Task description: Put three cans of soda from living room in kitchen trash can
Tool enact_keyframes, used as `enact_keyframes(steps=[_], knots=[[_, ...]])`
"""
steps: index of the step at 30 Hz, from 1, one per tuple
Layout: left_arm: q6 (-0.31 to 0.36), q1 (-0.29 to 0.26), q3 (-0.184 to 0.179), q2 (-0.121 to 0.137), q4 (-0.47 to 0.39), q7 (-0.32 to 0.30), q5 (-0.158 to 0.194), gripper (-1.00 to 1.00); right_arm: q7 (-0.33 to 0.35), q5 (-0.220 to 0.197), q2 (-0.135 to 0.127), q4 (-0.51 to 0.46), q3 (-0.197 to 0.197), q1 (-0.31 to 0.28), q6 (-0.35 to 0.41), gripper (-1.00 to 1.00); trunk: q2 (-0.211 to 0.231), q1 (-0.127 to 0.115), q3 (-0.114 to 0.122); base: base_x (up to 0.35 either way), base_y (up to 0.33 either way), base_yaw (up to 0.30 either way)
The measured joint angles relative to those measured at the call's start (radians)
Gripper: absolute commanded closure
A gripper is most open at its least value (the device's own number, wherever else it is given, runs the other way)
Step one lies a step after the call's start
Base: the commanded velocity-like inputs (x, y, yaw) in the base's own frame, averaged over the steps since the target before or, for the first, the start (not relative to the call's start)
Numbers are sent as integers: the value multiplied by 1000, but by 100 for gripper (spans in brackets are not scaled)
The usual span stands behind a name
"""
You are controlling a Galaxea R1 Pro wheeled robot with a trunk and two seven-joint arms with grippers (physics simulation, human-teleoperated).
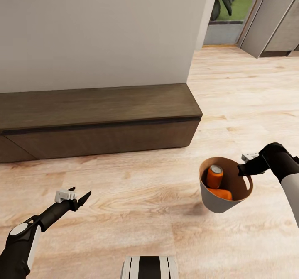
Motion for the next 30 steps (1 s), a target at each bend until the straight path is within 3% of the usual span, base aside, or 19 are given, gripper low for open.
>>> enact_keyframes(steps=[3, 16, 30], knots=[[0, 0, 0, 0, 0, 0, 0, -100, 0, 3, 0, -3, 0, 0, -2, 100, 0, 0, 0, 0, 0, 0], [-4, 0, 0, 0, 0, 0, 0, -100, 1, 1, 0, -7, 0, 0, -1, 100, -3, 6, -50, 0, 0, 0], [-8, 0, 0, 0, 1, 0, -1, -100, 0, 0, 0, -8, -2, 3, 0, 100, -3, 6, -50, 0, 0, 0]])
